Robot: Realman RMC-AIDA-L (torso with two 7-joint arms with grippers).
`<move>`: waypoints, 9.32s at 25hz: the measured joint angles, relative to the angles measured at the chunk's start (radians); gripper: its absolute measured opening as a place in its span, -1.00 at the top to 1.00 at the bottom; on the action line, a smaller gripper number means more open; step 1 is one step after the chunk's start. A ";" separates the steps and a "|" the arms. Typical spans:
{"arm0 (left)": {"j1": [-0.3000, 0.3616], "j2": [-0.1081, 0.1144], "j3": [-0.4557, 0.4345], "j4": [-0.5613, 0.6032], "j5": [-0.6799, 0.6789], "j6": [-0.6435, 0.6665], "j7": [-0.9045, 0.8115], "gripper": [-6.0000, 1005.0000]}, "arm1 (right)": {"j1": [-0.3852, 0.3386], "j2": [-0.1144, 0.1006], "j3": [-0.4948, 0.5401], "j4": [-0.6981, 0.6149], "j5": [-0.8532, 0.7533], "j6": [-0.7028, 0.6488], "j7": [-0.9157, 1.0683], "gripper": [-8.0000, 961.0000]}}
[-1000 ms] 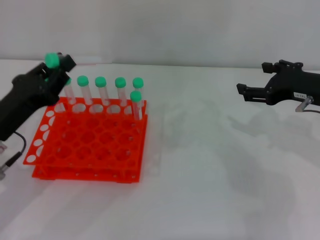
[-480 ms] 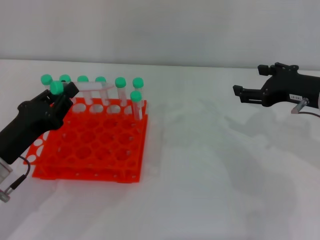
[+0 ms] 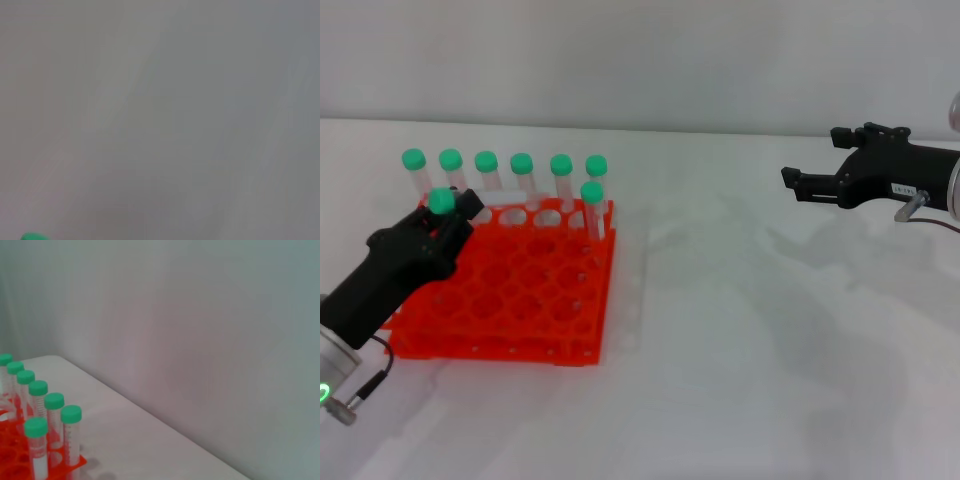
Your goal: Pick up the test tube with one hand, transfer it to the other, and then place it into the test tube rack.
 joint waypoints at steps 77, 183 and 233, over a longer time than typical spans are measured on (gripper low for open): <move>-0.179 0.006 0.002 -0.194 0.001 -0.130 -0.034 0.55 | 0.050 -0.003 0.018 0.068 -0.007 -0.029 0.000 -0.79; -0.267 0.002 -0.001 0.013 0.204 -0.266 -0.023 -0.35 | 0.081 -0.006 0.052 0.146 -0.012 -0.026 -0.038 -0.79; -0.034 0.010 -0.419 0.042 0.189 -0.086 0.113 -0.60 | -0.153 -0.015 0.669 0.960 0.817 0.690 -1.192 -0.79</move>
